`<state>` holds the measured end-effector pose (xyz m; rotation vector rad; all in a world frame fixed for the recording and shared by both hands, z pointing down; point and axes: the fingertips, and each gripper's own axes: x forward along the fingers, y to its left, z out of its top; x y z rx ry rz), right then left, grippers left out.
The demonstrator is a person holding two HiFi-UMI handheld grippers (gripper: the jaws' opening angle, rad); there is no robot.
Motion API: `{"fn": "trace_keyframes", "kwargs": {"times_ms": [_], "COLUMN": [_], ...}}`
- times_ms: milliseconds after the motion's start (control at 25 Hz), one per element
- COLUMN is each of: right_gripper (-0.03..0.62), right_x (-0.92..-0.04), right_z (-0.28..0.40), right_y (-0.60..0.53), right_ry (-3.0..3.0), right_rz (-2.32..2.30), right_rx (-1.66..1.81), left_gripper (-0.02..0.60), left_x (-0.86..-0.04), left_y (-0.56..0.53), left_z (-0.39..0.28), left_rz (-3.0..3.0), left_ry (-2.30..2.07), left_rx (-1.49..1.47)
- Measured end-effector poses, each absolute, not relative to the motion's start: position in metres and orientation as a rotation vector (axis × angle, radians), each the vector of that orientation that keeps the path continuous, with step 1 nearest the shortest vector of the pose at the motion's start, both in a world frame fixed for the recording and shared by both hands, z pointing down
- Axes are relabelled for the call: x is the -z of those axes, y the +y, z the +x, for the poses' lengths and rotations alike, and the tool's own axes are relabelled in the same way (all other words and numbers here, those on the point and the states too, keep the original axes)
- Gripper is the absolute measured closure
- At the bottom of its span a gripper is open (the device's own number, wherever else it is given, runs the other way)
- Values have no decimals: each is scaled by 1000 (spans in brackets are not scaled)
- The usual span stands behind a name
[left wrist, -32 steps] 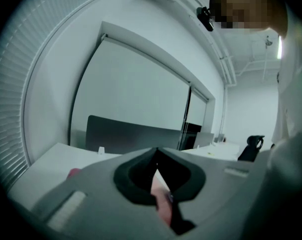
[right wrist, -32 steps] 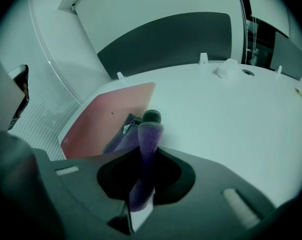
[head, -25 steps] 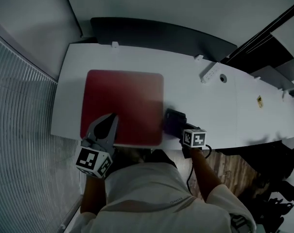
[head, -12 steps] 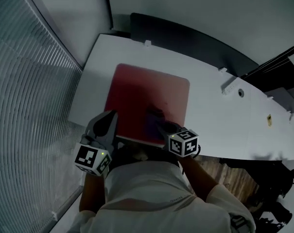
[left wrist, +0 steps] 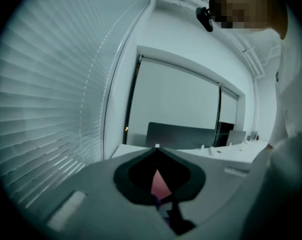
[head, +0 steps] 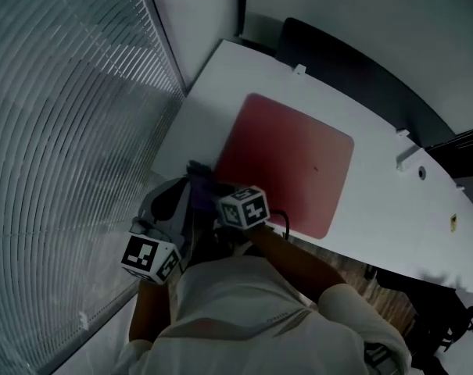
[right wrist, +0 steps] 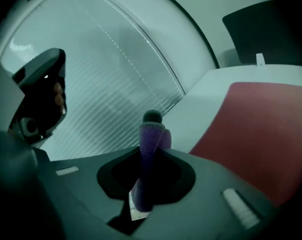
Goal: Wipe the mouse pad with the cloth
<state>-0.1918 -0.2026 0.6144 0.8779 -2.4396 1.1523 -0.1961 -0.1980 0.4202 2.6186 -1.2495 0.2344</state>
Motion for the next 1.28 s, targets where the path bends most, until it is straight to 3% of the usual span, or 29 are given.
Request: {"fn": "trace_keyframes", "kwargs": {"times_ms": [160,400,1280], "right_gripper": [546,546,546], "right_x": [-651,-667,-676], "right_z": [-203,-157,188], "right_y": [-219,-222,-42], "right_ry": [-2317,-2207,-1977], "right_rz": [964,1105,1495], "right_rx": [-1120,-1181,-1242], "left_gripper": [580,580,580], "left_x": [-422,-431,-429], "left_y": [-197,-210,-143], "left_z": [-216,-191,90], "left_rz": [2619,2677,2808], "left_ry": [-1245,-1119,-744], "left_rx": [-224,-226,-219]}}
